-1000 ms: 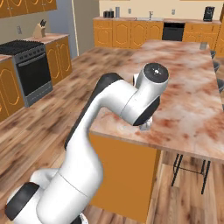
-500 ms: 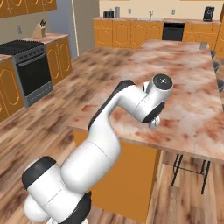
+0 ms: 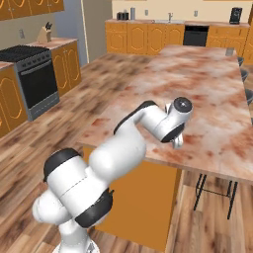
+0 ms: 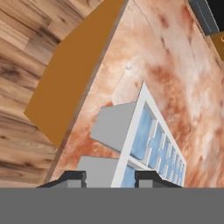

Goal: Open the freezer door, pick up the ice cube tray from the freezer, and place it on the dining counter.

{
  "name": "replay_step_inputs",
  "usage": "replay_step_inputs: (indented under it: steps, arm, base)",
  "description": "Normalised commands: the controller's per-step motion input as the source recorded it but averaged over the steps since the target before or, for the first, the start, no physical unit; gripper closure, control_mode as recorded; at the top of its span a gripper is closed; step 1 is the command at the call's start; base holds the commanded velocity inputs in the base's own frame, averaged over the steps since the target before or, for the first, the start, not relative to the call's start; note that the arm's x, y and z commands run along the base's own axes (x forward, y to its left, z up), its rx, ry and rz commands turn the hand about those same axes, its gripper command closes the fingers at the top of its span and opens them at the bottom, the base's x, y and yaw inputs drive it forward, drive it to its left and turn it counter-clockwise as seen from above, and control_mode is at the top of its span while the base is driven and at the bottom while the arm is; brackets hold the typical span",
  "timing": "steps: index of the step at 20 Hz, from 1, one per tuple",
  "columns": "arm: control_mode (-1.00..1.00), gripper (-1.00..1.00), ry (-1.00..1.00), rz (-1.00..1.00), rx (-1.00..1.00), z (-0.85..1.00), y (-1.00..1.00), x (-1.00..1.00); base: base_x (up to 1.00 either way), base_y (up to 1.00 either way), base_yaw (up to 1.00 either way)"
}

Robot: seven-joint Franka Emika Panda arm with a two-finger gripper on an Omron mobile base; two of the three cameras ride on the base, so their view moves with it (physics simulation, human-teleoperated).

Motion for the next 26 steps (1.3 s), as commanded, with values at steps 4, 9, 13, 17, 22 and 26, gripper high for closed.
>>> replay_step_inputs:
  steps: [4,9,13,17,22,26]
  arm:
    - [-1.00,1.00,0.00,-0.01,0.00,-0.33,-0.36,0.51]
    - [-1.00,1.00,0.02,-0.03,-0.01,-0.27,-0.24,0.43]
    - [-1.00,1.00,0.07,-0.02,-0.02,-0.32,-0.17,0.36]
    - [-1.00,1.00,0.03,0.00,-0.01,-0.30,-0.26,0.26]
    - [-1.00,1.00,0.06,-0.01,0.00,-0.13,-0.25,0.33]
    - [-1.00,1.00,0.14,-0.03,0.00,-0.01,-0.14,0.38]
  base:
    - [0.00,0.00,0.00]
    - [0.00,0.00,0.00]
    - [0.00,0.00,0.00]
    - [0.00,0.00,0.00]
    - [0.00,0.00,0.00]
    - [0.00,0.00,0.00]
